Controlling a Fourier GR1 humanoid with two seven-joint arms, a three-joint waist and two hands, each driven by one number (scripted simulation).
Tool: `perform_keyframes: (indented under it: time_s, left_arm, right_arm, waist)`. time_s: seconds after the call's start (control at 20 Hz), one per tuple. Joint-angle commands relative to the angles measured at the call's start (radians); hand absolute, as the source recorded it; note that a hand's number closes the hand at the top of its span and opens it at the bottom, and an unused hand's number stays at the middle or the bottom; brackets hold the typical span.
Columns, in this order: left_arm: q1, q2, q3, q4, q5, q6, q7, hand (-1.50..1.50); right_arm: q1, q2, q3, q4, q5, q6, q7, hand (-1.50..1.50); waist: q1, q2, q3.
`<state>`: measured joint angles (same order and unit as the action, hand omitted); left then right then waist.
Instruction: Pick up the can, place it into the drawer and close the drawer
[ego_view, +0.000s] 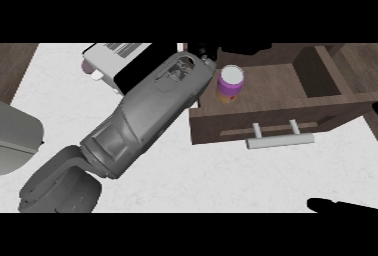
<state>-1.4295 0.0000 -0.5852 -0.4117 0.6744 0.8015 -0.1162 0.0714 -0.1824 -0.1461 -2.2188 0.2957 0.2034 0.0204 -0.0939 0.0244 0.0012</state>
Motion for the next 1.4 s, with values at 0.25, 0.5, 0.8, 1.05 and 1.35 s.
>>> perform_keyframes:
  time_s: [0.25,0.5,0.8,1.05,1.35]
  left_arm:
    - [-0.031,0.000,-0.023,-0.027,0.026,0.046,0.020,-1.50]
    - [-0.018,0.000,-0.020,-0.047,0.019,0.049,0.048,-1.50]
    - [-0.006,0.032,0.008,-0.081,-0.010,0.017,0.065,-1.50]
    - [0.038,0.117,-0.019,-0.205,-0.058,0.036,0.173,-1.50]
    - [0.134,0.210,-0.039,-0.368,-0.090,0.017,0.225,-1.50]
  right_arm:
    - [-0.046,-0.087,0.119,0.089,0.375,-0.049,-0.042,-1.50]
    - [-0.096,-0.044,0.275,0.222,0.611,-0.138,-0.023,-1.50]
    - [-0.209,-0.018,0.295,0.503,0.786,-0.263,-0.018,-1.50]
    - [-0.215,0.052,0.265,0.626,0.787,-0.401,-0.046,-1.50]
    - [-0.343,0.050,0.177,0.934,0.787,-0.540,-0.133,-1.50]
  waist:
    - [0.044,-0.011,0.000]
    - [0.081,-0.018,-0.001]
    - [0.116,-0.022,-0.001]
    - [0.122,-0.032,-0.001]
    - [0.145,-0.028,0.000]
